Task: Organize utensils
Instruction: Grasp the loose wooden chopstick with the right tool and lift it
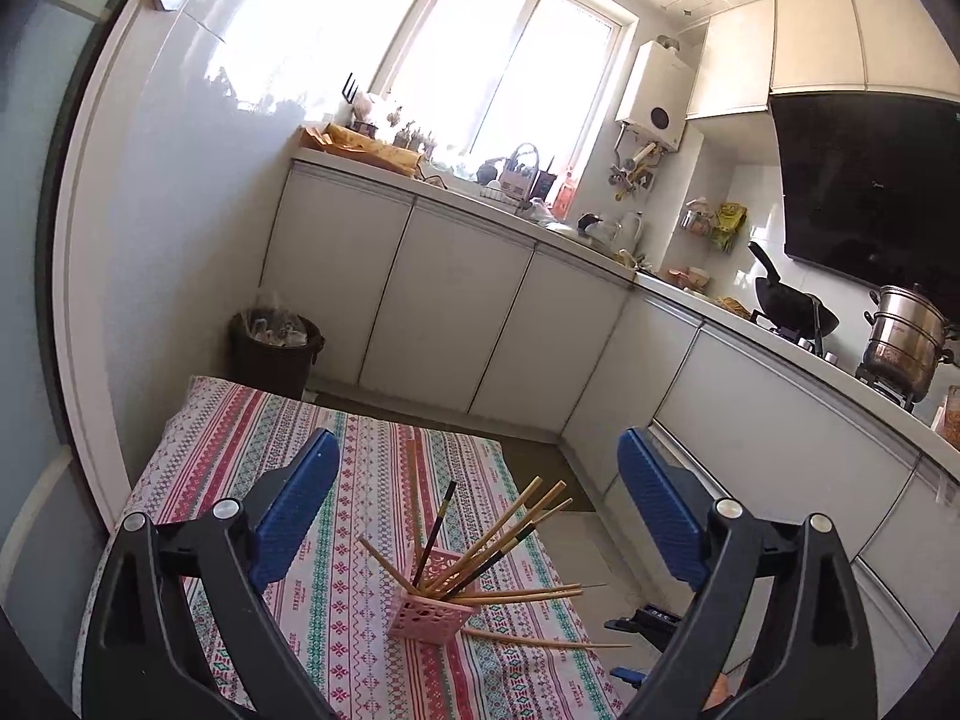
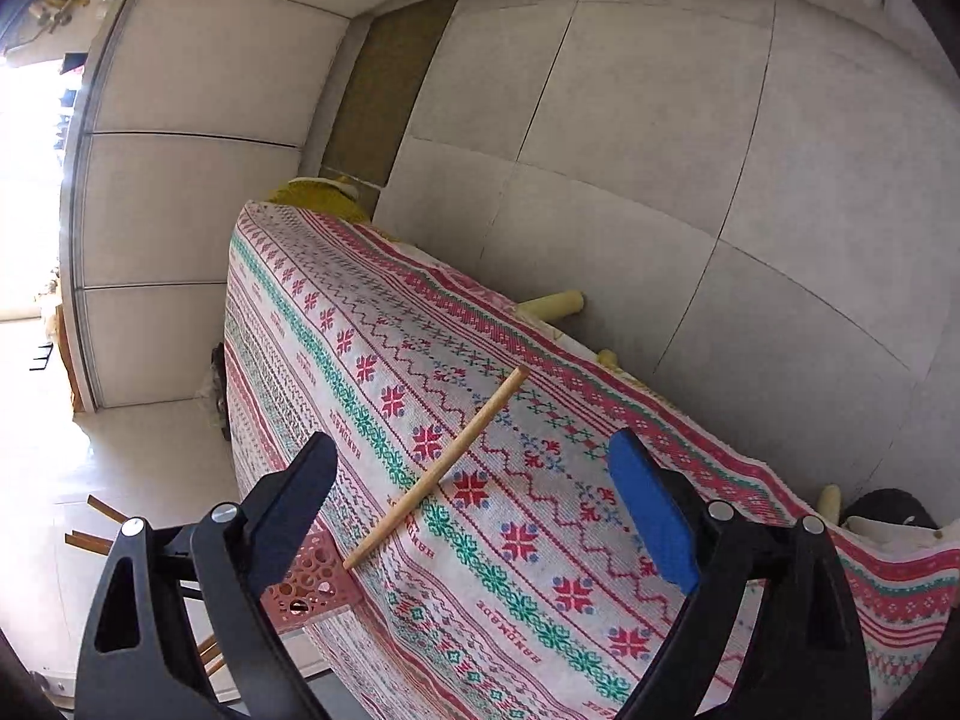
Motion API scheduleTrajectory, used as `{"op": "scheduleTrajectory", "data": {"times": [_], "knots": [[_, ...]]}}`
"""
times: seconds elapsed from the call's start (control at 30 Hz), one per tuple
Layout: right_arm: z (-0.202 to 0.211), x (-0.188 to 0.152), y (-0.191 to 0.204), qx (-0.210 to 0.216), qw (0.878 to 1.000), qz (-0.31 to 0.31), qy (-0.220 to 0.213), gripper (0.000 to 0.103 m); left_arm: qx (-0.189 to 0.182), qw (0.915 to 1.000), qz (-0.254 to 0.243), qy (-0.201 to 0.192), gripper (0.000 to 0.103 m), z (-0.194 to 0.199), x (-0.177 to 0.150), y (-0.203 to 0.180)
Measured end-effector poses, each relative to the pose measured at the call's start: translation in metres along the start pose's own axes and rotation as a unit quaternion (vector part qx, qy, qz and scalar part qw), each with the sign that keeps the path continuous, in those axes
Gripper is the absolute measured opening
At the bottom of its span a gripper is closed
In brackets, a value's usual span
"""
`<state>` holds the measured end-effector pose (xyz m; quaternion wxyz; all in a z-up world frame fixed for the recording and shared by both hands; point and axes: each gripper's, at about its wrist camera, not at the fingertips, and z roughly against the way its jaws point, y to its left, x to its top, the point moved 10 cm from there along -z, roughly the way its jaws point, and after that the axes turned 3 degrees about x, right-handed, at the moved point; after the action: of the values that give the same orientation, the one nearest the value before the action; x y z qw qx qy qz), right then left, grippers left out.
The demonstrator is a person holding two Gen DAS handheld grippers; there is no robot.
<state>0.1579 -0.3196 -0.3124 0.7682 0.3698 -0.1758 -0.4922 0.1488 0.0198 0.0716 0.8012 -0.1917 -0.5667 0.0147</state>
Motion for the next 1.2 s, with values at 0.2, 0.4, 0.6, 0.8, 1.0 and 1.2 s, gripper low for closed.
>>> {"op": "scheduleTrajectory", "data": {"times": [0.2,0.4,0.6,0.8,1.0,1.2], "knots": [[0.014,-0.001,0.047,0.026,0.995,0.092,-0.042,0.010,0.010,0.9996,0.023,-0.010,0.090,0.012,0.010,0.022],[0.081,-0.023,0.129,0.038,0.967,0.221,-0.117,0.006,0.005,0.9987,0.039,-0.032,0.090,0.034,0.025,0.033],[0.143,-0.060,0.203,0.032,0.932,0.326,-0.151,0.006,-0.001,0.9986,0.037,-0.038,0.090,0.044,0.029,0.030],[0.206,-0.090,0.275,0.069,0.904,0.379,-0.186,0.006,0.001,0.9984,0.044,-0.036,0.090,0.046,0.032,0.037],[0.220,-0.131,0.326,0.093,0.881,0.428,-0.180,0.006,0.006,0.9977,0.055,-0.038,0.090,0.047,0.036,0.047],[0.144,-0.164,0.337,0.050,0.864,0.476,-0.158,0.006,0.013,0.9972,0.062,-0.039,0.090,0.047,0.038,0.056]]}}
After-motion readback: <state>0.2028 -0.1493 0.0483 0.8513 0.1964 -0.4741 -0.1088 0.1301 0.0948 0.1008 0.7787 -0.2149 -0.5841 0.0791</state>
